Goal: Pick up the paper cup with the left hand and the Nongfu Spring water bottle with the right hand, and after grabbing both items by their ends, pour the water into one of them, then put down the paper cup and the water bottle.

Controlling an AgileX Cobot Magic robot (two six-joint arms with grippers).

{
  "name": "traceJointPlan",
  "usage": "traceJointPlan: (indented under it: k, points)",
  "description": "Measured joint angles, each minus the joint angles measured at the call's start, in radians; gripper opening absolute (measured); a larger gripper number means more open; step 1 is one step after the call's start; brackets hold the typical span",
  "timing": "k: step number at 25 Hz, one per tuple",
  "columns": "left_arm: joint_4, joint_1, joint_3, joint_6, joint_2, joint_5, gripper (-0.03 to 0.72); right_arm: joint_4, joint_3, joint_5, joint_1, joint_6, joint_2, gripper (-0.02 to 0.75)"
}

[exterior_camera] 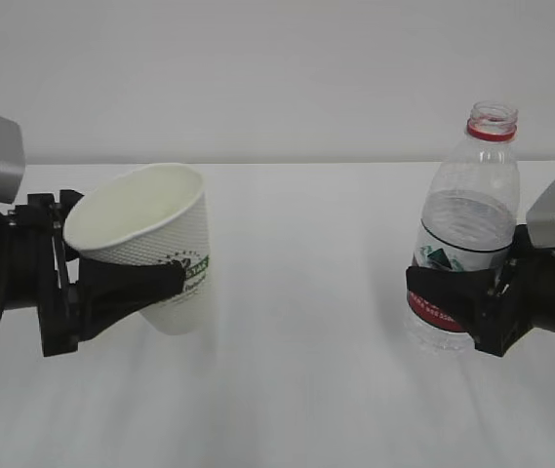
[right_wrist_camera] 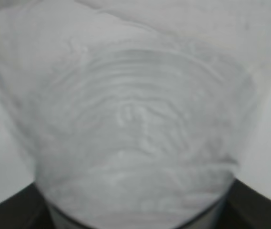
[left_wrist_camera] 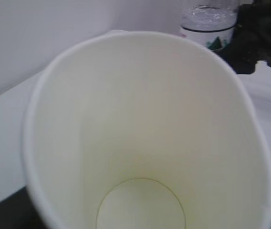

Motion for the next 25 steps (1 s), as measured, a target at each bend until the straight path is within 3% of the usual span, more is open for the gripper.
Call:
traceJointPlan:
  k: [7, 25]
  points:
    - [0.024, -0.098, 0.002, -0.006, -0.005, 0.007, 0.546, -0.011, 0.0, -0.009, 0.0, 0.015, 0.0, 0.484]
    - [0.053, -0.232, -0.051, -0.02, 0.0, 0.105, 0.535, -0.024, 0.0, -0.013, 0.0, 0.02, 0.0, 0.484]
